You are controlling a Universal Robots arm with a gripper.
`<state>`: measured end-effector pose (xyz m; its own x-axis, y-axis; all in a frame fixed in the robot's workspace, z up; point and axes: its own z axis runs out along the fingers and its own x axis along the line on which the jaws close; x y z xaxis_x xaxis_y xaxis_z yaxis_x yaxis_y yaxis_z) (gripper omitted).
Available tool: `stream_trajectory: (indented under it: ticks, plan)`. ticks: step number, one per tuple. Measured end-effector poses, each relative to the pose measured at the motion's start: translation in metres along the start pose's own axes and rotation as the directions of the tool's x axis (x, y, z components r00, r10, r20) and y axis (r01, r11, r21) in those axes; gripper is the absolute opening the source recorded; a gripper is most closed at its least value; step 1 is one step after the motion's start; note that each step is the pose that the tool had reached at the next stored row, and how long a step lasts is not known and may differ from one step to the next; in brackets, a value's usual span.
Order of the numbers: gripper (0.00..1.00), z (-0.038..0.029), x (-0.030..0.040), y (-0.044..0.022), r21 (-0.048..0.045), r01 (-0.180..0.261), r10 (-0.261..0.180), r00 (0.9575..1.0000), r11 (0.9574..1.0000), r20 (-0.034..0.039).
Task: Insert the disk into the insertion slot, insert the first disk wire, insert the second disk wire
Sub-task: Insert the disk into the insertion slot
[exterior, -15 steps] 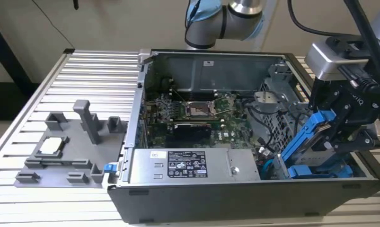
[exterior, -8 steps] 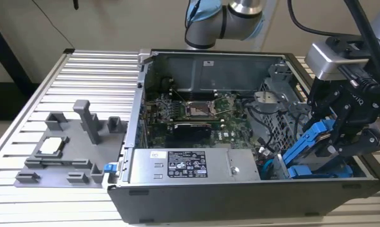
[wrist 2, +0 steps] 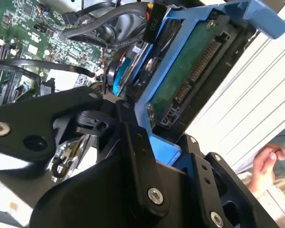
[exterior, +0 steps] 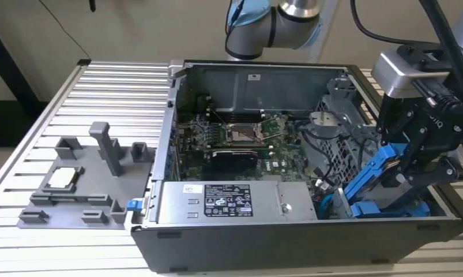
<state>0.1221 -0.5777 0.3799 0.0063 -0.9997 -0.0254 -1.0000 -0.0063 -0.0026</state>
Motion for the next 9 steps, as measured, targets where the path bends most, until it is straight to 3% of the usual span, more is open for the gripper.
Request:
stream_trajectory:
  ticks: [3,9]
  plan:
    - [0.32,0.0001,0.0000,0.0000,0.0000,0.000,0.000,1.0000,1.0000,-0.0001]
    - [0.32,0.0031,-0.0012,0.0007,0.0060,0.000,0.000,1.0000,1.0000,-0.0004]
